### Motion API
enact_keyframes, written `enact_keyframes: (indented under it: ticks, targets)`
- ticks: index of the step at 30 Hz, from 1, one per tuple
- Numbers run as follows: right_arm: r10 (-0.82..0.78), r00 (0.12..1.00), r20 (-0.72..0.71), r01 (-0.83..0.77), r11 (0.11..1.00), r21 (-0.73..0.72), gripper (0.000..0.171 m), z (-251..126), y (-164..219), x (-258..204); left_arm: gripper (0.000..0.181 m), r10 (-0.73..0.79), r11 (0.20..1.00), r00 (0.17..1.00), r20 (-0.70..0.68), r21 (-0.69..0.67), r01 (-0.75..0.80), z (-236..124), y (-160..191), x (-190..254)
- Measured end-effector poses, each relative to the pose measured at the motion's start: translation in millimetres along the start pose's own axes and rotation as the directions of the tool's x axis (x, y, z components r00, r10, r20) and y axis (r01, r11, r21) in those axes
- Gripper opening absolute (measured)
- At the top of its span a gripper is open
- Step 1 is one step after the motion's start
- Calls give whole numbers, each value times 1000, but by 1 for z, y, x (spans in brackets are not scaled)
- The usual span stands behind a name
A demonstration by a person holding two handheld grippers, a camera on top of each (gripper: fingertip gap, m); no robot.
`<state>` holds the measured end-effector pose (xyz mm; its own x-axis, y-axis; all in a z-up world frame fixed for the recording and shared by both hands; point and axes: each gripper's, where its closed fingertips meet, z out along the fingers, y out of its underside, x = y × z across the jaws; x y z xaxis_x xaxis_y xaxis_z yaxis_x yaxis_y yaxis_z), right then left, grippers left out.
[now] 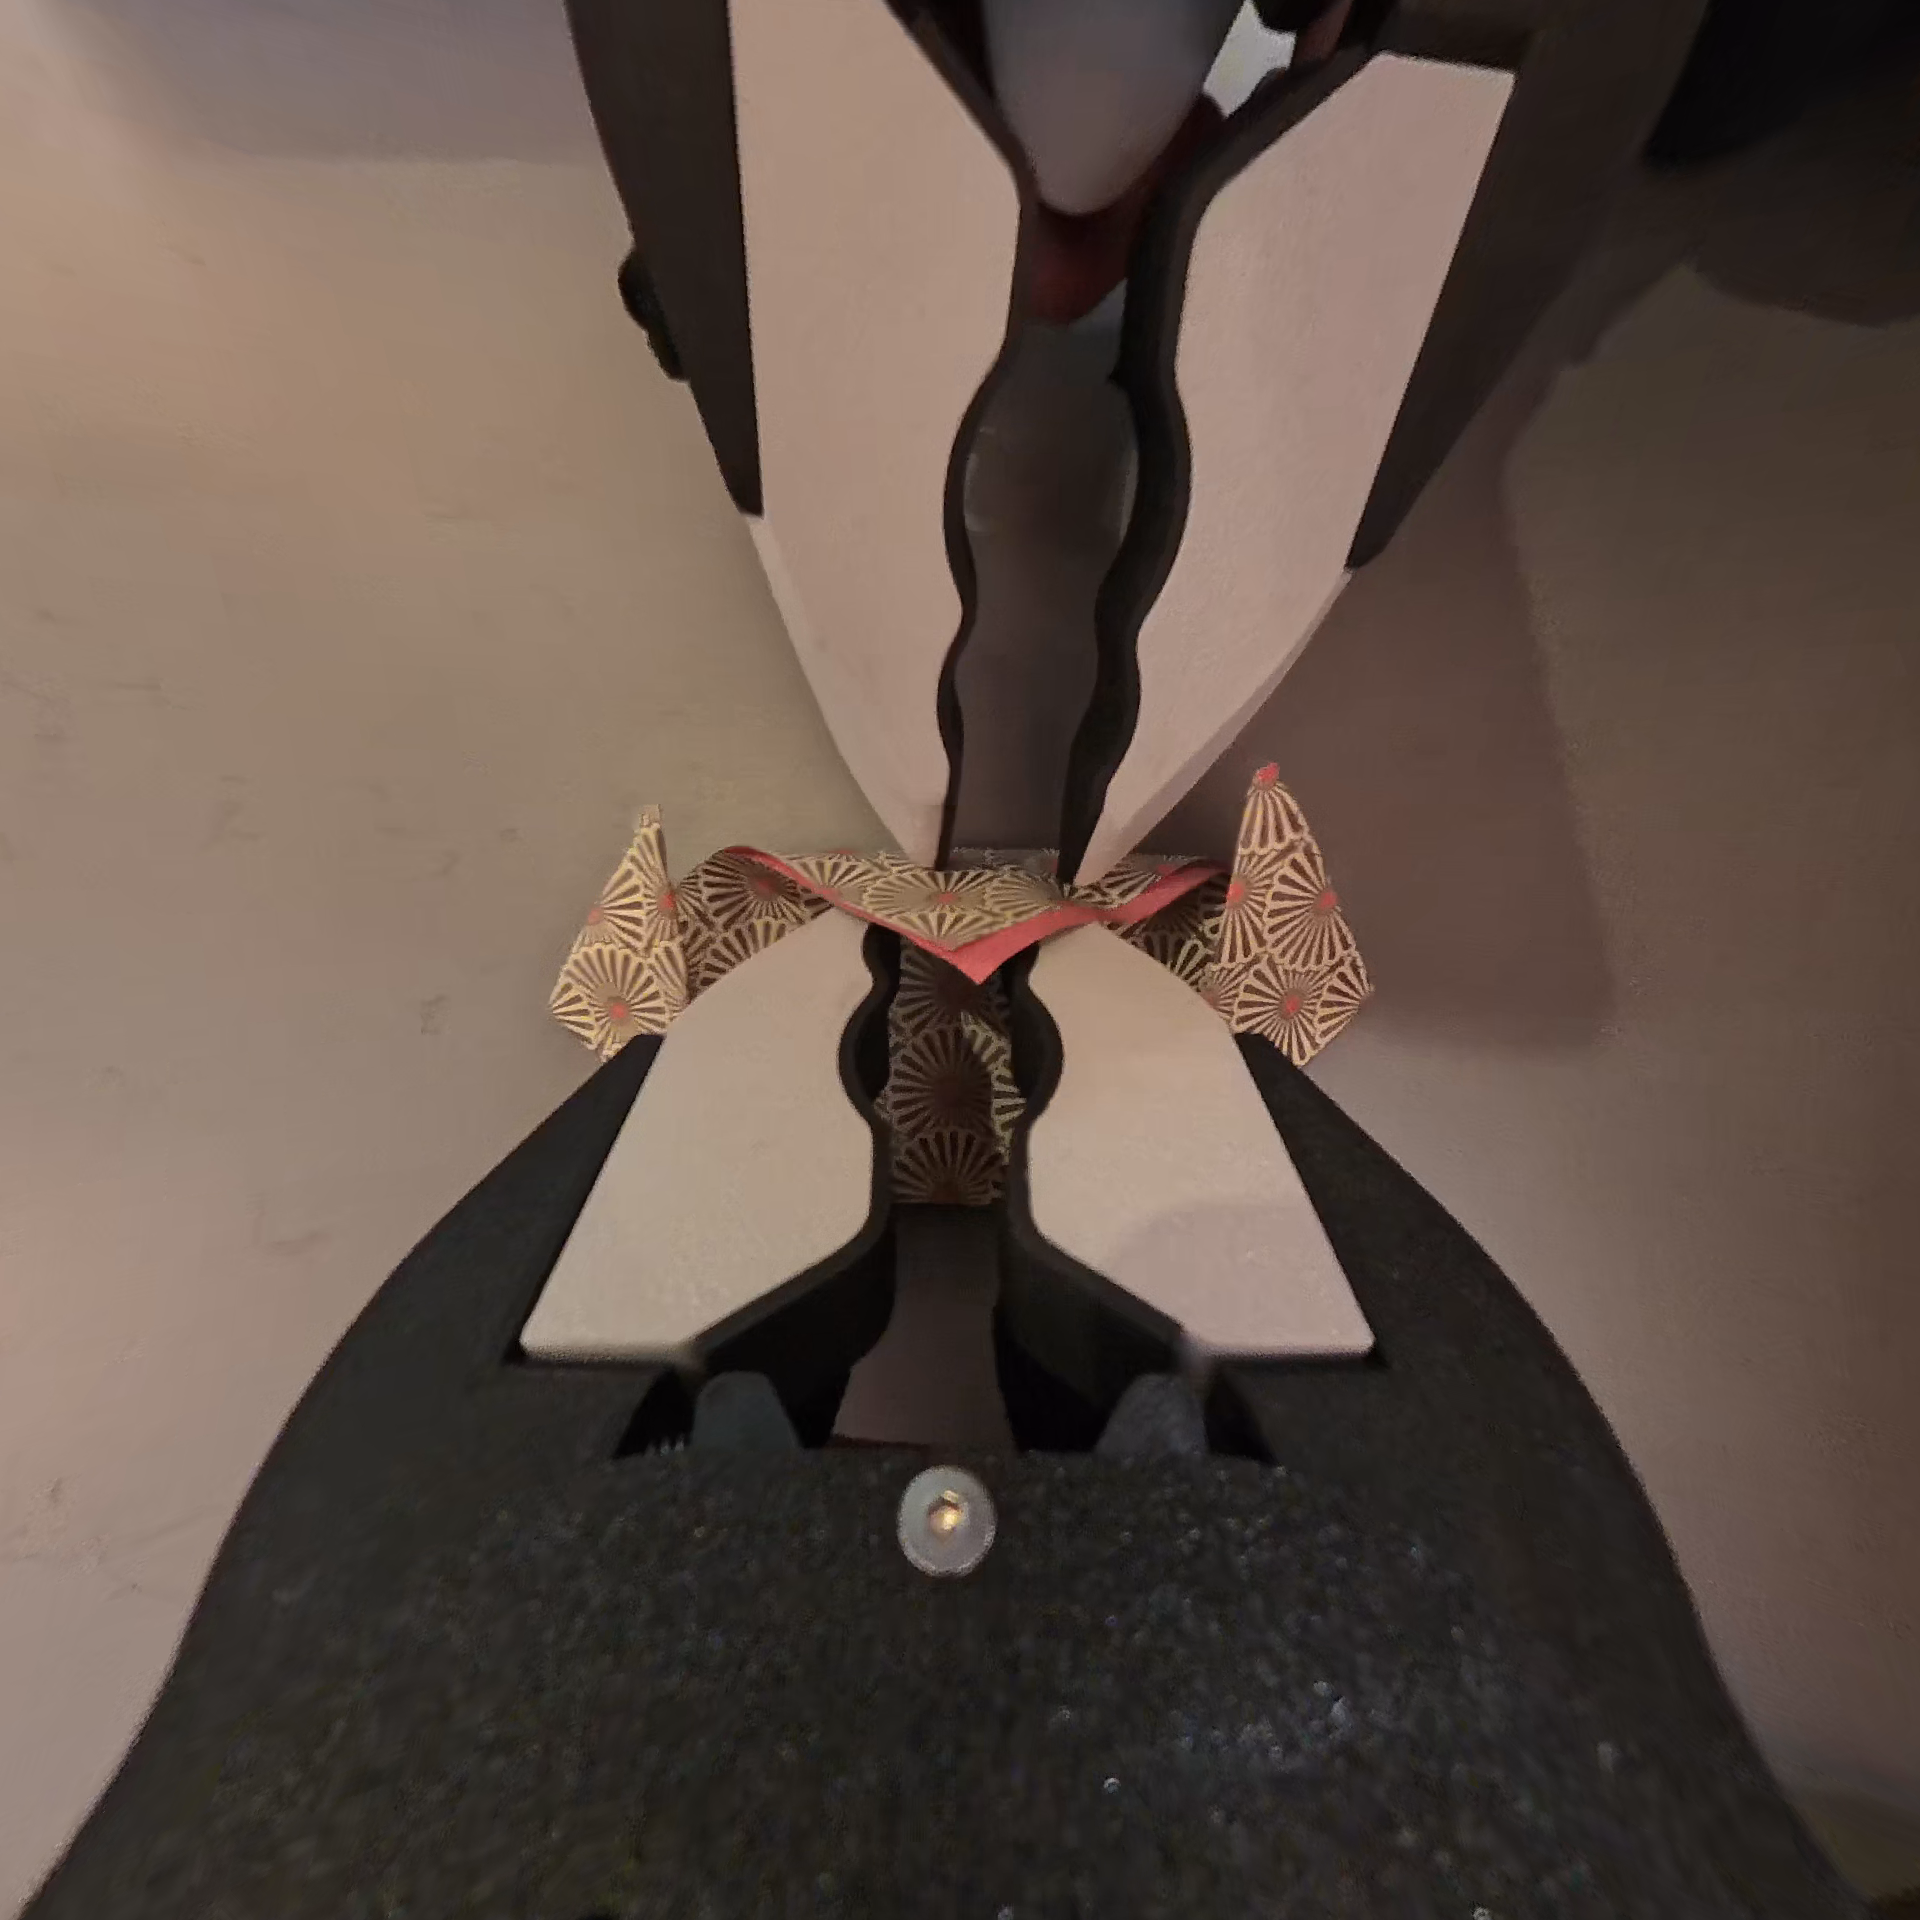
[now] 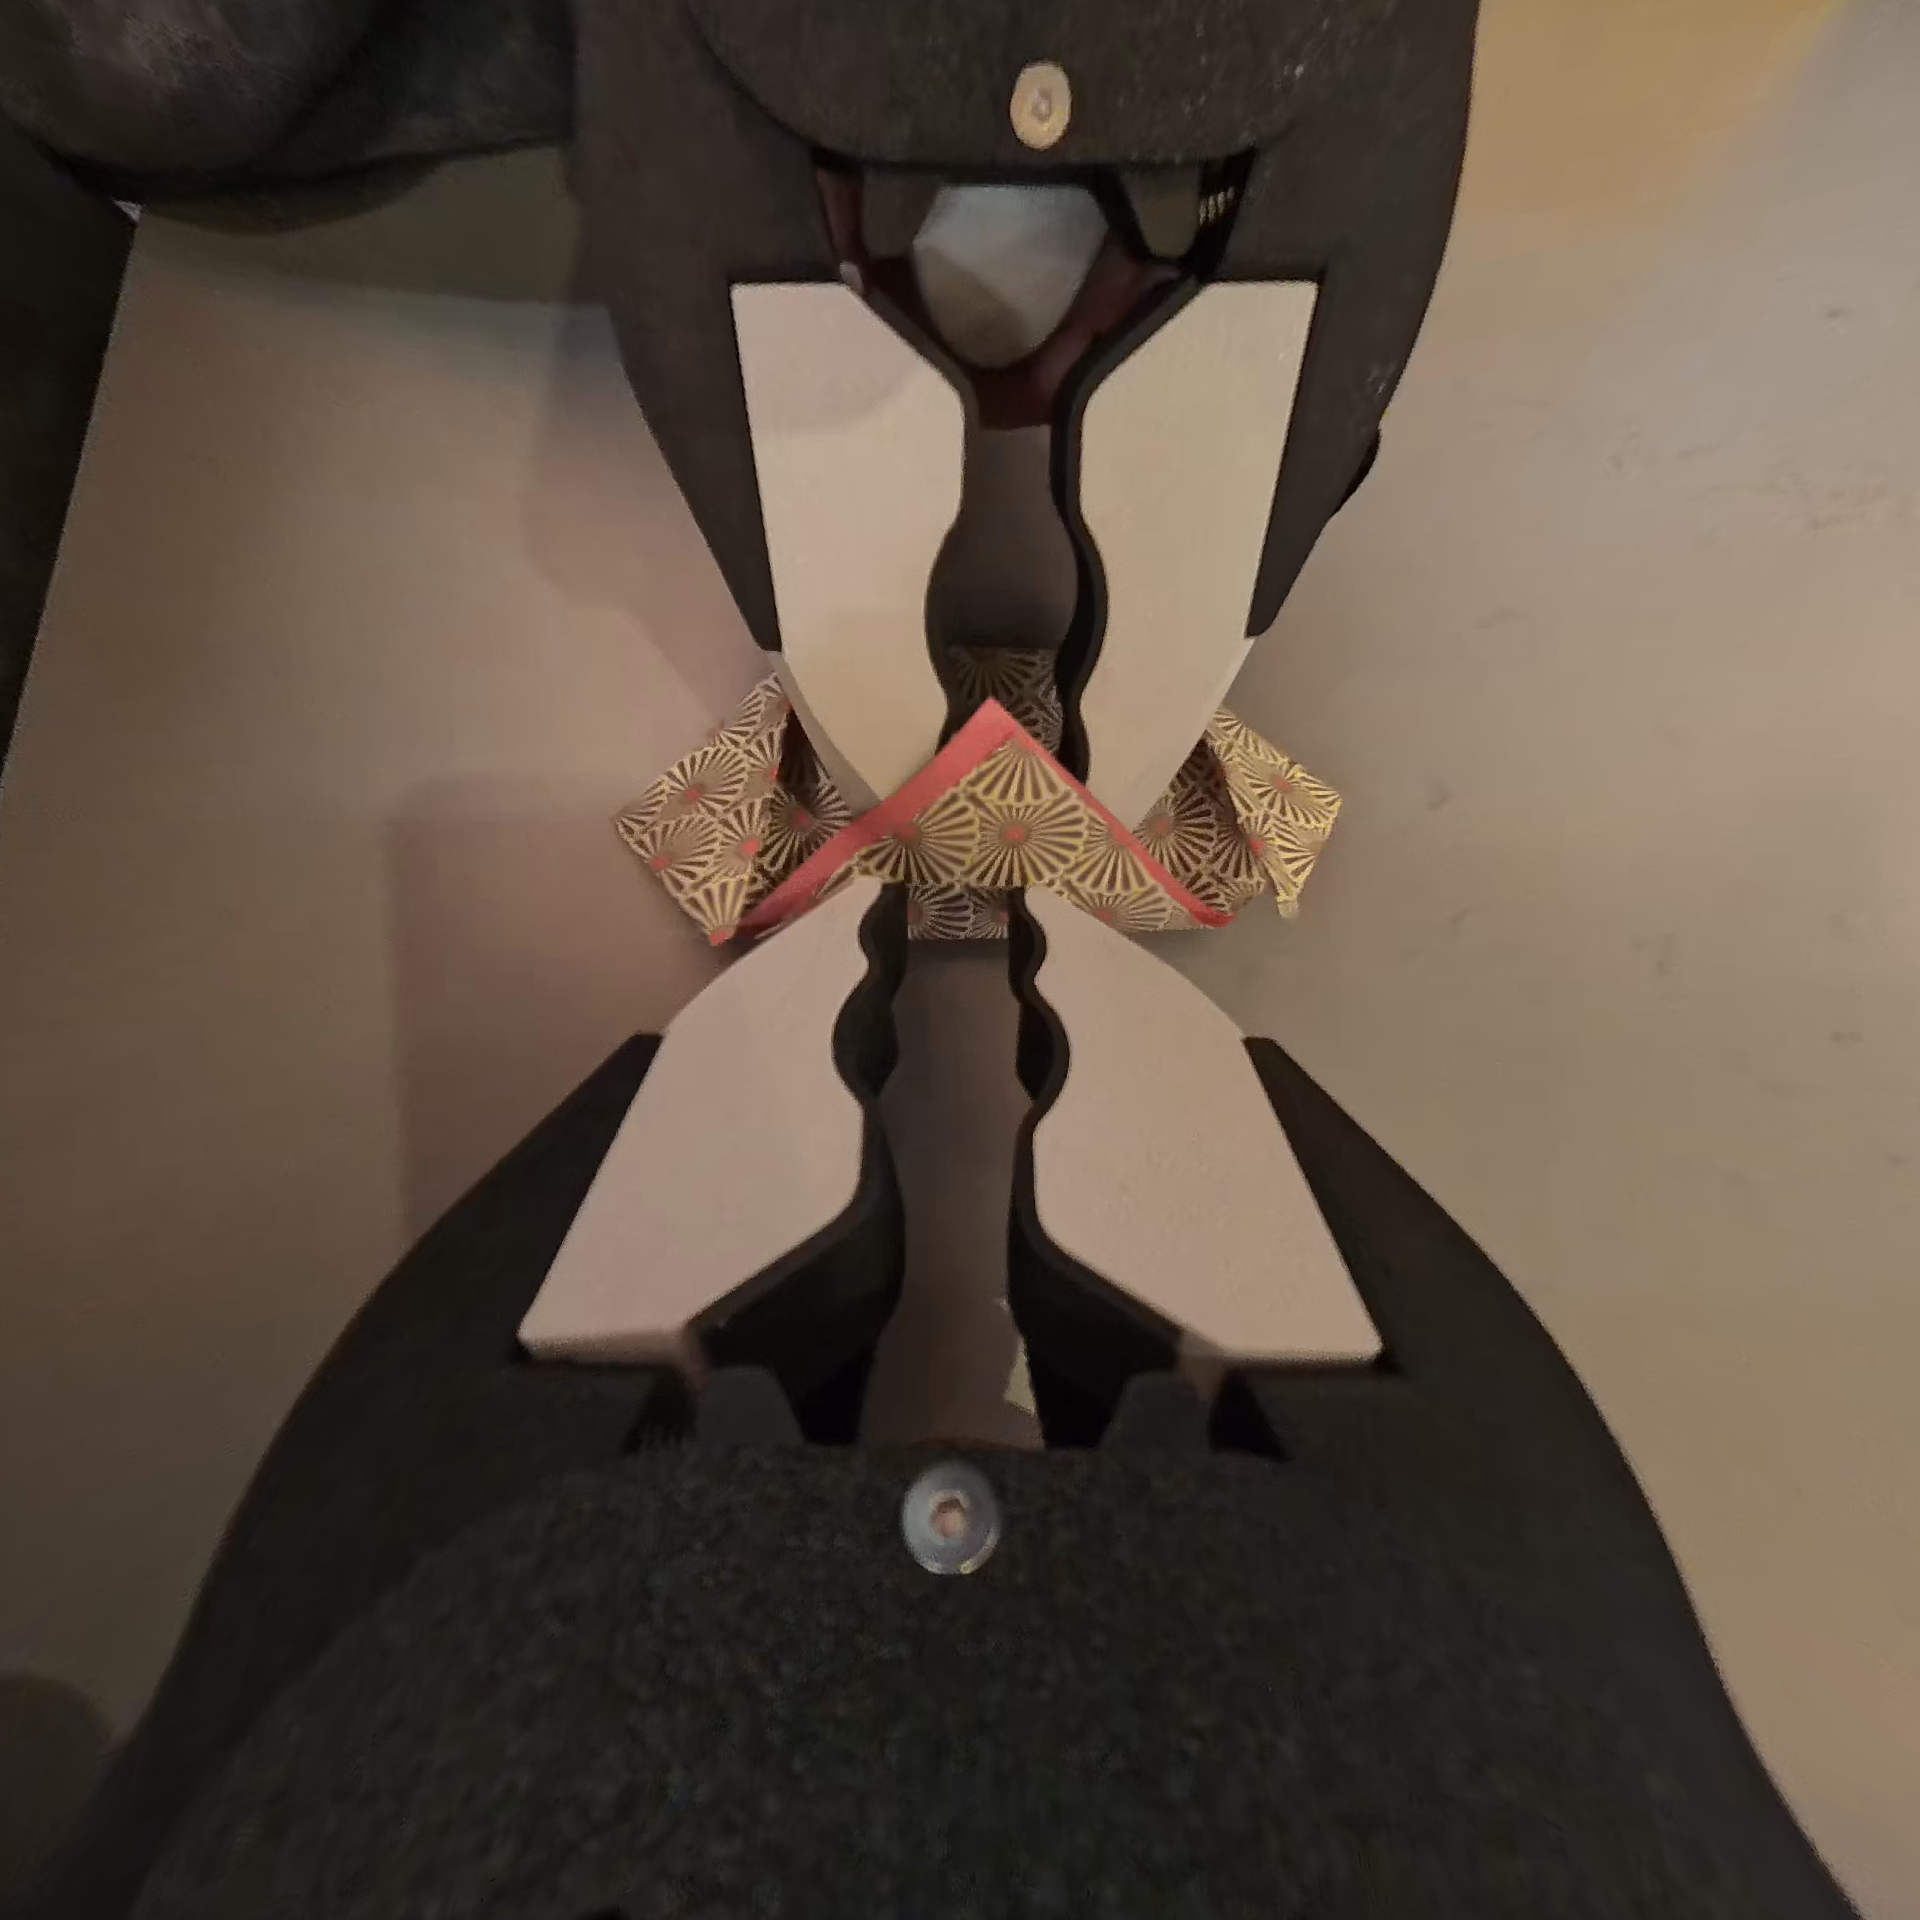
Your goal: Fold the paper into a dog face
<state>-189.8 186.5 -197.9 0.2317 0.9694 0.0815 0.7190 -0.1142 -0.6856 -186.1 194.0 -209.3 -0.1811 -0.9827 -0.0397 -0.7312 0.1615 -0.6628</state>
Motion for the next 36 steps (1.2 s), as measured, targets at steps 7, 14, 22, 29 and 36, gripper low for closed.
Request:
enact_keyframes:
  ticks: [7,14,22,29,36]
  targets:
    - [1,998,67,-1,1000,-9,18,3,4,0,20,-14,1000,1000,-4,7,14,0,0,-1]
    - [15,997,74,-19,998,55,20,-2,-2,1,22,9,1000,1000,24,-11,-8,0,0,-2]
    - [43,997,59,-48,995,83,21,-5,0,-1,28,1,1000,995,96,-25,1,-18,-3,-6]
    - [43,997,57,-48,994,96,21,-3,-2,1,22,-35,999,994,99,-27,38,-27,6,-14]
    - [53,997,56,-58,994,94,21,-1,-3,3,19,-47,999,998,44,-21,48,-54,10,-8]
